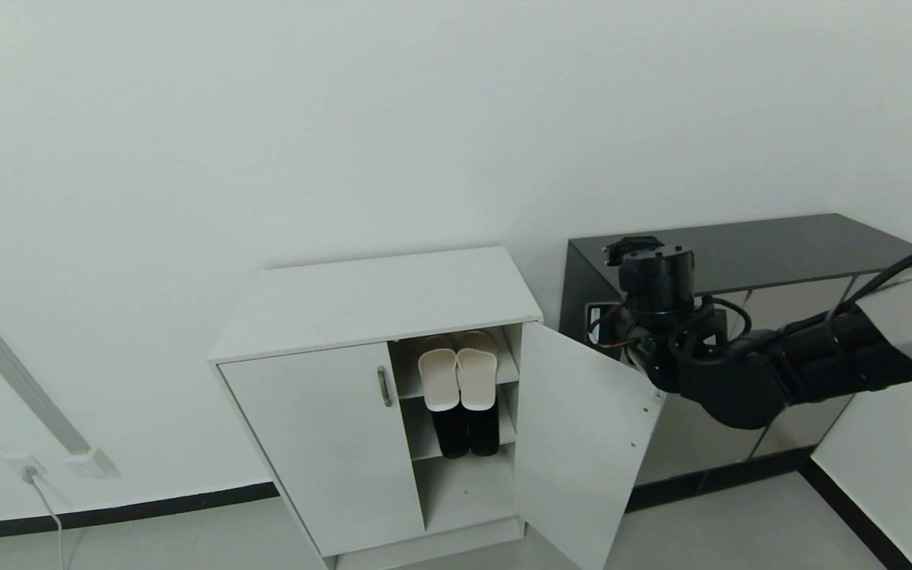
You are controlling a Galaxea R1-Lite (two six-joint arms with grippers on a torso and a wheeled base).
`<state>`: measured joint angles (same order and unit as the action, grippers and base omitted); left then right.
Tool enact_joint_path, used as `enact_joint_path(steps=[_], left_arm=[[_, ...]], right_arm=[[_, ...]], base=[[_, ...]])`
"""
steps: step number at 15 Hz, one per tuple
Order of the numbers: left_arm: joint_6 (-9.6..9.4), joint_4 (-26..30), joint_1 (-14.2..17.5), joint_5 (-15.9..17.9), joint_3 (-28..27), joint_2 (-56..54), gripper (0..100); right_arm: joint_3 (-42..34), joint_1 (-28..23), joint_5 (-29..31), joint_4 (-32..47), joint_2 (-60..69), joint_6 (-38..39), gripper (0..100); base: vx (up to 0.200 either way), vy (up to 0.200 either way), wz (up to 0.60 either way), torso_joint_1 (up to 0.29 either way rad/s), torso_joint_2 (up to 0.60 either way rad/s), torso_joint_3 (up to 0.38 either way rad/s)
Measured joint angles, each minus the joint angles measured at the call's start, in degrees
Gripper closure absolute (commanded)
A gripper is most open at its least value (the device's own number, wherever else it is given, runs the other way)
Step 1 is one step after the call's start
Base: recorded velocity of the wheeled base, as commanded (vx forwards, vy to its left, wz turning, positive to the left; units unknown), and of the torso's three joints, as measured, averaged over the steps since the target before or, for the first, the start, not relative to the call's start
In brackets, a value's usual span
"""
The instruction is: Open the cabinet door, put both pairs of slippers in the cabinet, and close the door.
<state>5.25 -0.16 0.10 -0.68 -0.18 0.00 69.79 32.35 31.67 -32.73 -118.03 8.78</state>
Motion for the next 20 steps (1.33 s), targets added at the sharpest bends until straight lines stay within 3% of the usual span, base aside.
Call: enact_joint_path(steps=[13,20], left_arm=[[0.16,0.0,0.0,0.0,0.0,0.0,100],[0.18,0.0,0.0,0.0,0.0,0.0,100]], right_arm=[[7.0,-6.6,-1.9,-1.1,-14.1,0.2,100],[8.1,-8.2,-6.1,-2.1,-18.2,1.6,100]], base=[[0.0,0.0,0.0,0.0,0.0,0.0],[0.0,0.0,0.0,0.0,0.0,0.0]])
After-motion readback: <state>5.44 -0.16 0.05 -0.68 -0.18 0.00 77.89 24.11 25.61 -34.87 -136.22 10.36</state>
